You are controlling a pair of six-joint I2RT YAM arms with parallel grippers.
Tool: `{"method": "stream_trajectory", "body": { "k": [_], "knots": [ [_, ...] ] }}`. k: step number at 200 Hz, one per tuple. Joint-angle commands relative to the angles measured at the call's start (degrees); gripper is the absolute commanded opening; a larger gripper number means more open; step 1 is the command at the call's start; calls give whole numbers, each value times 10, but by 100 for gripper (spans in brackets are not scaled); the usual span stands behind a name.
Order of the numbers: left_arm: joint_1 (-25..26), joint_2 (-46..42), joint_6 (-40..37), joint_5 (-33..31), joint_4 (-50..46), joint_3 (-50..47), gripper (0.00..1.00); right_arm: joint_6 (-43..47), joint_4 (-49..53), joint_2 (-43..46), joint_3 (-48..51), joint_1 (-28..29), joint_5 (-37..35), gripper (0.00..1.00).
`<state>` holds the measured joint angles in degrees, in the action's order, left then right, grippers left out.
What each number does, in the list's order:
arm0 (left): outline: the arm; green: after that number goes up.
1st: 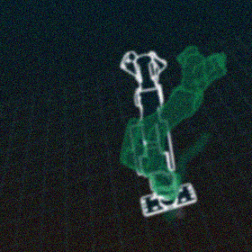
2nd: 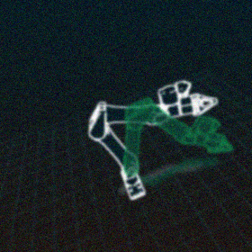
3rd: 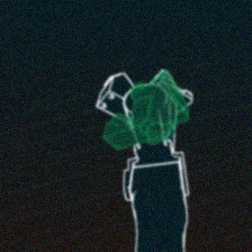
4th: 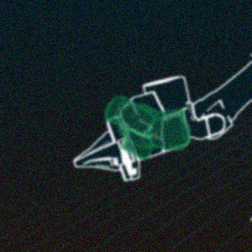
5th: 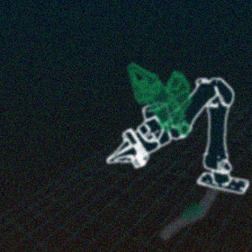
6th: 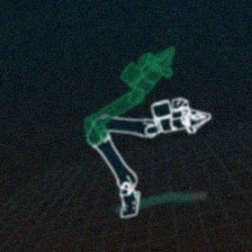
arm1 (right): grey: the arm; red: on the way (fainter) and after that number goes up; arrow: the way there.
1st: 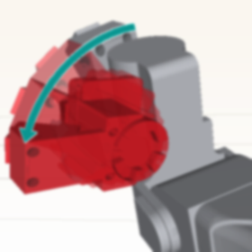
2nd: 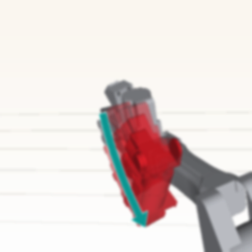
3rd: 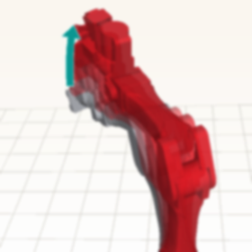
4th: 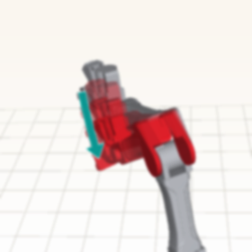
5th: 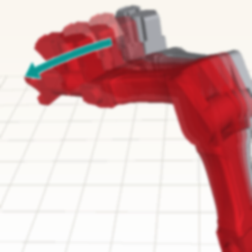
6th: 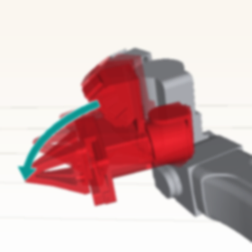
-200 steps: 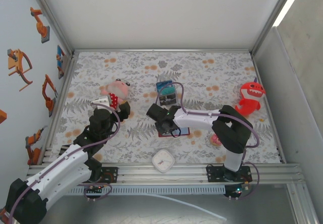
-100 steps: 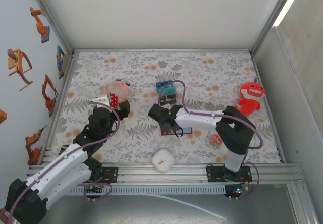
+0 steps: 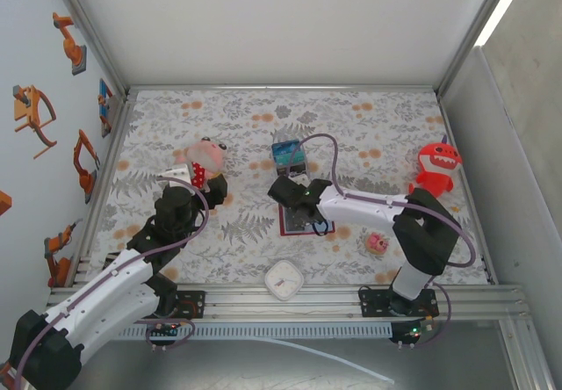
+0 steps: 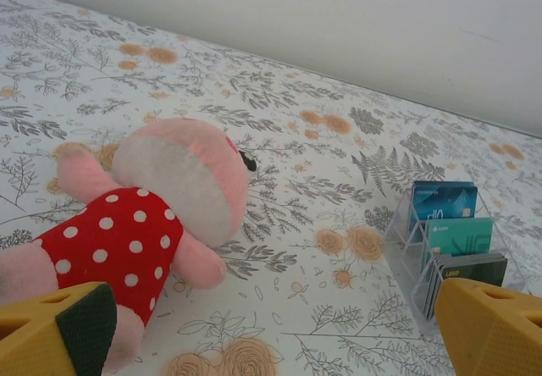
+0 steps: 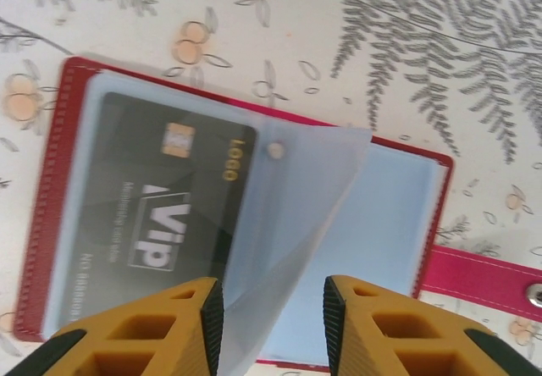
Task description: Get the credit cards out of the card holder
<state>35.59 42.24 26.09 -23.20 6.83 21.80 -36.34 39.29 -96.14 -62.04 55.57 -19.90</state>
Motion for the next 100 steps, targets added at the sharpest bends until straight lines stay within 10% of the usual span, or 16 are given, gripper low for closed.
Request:
{"method": "stream_trajectory", "body": {
  "k": [1,100],
  "knots": [
    [-2,-4,-14,12,-11,24,97,-19,14,25,24,-20,-23,36],
    [75,61,-85,-24,7,41,97,-25,-85,125,144,-132,93,32]
  ]
}}
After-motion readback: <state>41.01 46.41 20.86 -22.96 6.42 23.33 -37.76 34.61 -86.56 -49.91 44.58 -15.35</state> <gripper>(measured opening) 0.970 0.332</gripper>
